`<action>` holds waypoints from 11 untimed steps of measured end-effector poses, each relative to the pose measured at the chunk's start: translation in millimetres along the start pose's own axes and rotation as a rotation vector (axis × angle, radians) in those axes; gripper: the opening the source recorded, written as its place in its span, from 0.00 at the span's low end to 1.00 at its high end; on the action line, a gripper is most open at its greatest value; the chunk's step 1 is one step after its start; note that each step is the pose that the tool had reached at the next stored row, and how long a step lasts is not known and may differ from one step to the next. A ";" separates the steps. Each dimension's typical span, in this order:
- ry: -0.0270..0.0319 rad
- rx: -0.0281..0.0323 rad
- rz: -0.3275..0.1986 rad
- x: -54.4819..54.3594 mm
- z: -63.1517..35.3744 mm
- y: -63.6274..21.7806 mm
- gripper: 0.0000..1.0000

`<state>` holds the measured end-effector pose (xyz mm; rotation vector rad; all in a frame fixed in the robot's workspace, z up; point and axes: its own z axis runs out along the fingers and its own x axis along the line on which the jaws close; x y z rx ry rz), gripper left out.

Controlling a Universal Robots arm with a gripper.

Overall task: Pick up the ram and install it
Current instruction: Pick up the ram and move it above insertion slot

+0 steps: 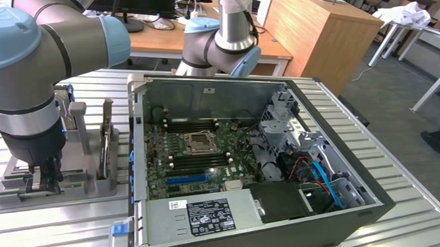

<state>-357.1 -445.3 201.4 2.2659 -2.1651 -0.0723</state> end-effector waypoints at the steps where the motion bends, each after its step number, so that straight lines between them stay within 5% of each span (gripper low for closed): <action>1: 0.0000 0.0000 0.000 0.0 0.0 0.0 0.36; 9: 0.0000 0.0000 0.000 0.0 0.0 0.0 0.34; 11: 0.0000 -0.0001 0.000 0.0 0.0 0.0 0.27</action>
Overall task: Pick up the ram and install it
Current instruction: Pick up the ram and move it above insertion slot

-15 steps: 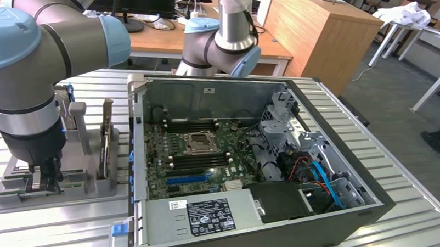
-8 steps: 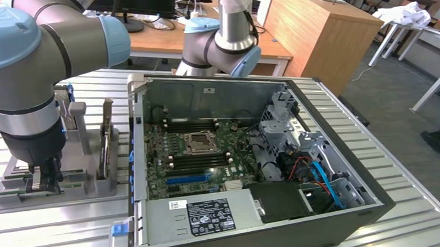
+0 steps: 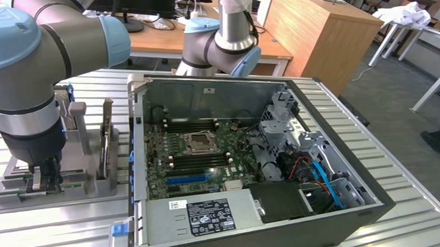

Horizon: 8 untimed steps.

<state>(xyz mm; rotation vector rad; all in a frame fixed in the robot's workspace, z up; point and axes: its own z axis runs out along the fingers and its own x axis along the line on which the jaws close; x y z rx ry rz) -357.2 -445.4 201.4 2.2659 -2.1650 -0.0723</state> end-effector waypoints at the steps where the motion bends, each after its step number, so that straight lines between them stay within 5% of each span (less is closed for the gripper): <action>1: 0.0000 0.0000 0.000 0.0 0.0 0.0 0.27; 8: 0.0000 0.0000 0.000 0.6 0.0 0.0 0.27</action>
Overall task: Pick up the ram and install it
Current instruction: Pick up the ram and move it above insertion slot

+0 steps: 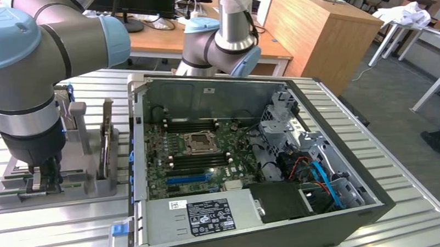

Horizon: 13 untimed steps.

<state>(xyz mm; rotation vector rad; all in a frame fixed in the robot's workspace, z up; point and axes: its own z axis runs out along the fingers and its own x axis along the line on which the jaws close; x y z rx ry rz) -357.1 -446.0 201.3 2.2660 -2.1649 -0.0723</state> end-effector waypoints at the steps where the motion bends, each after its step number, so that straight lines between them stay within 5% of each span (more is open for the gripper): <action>1: 0.0000 0.0001 0.000 0.0 0.0 0.0 0.27; 12: 0.0000 0.0000 0.000 0.1 0.0 0.0 0.26; 13: 0.0000 0.0000 0.000 0.1 0.0 0.0 0.20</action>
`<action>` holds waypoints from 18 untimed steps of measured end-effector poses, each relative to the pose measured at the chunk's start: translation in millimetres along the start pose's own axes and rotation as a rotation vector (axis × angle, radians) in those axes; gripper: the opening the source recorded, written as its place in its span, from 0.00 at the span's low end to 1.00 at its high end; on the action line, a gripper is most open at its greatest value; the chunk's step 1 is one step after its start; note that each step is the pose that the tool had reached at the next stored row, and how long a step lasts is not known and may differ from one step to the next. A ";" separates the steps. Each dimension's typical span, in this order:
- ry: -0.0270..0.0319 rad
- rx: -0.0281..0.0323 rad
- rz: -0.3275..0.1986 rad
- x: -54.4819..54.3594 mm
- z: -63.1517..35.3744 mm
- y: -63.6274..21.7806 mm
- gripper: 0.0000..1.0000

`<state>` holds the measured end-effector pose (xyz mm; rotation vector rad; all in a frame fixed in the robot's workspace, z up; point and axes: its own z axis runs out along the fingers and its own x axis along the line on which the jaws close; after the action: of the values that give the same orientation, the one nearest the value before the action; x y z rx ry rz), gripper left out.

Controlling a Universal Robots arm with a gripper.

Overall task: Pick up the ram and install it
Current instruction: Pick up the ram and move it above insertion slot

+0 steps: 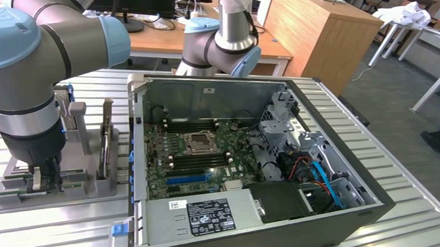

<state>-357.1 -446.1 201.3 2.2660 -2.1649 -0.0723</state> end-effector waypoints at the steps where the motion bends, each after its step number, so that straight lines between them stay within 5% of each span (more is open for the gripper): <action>1: -0.0001 -0.0001 0.000 0.0 0.0 0.0 0.20; 3: 0.0000 0.0000 0.000 0.0 0.0 0.0 0.11; 18: -0.0002 0.0001 0.004 0.0 0.0 0.0 0.11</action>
<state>-357.1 -446.1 201.3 2.2613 -2.1699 -0.0723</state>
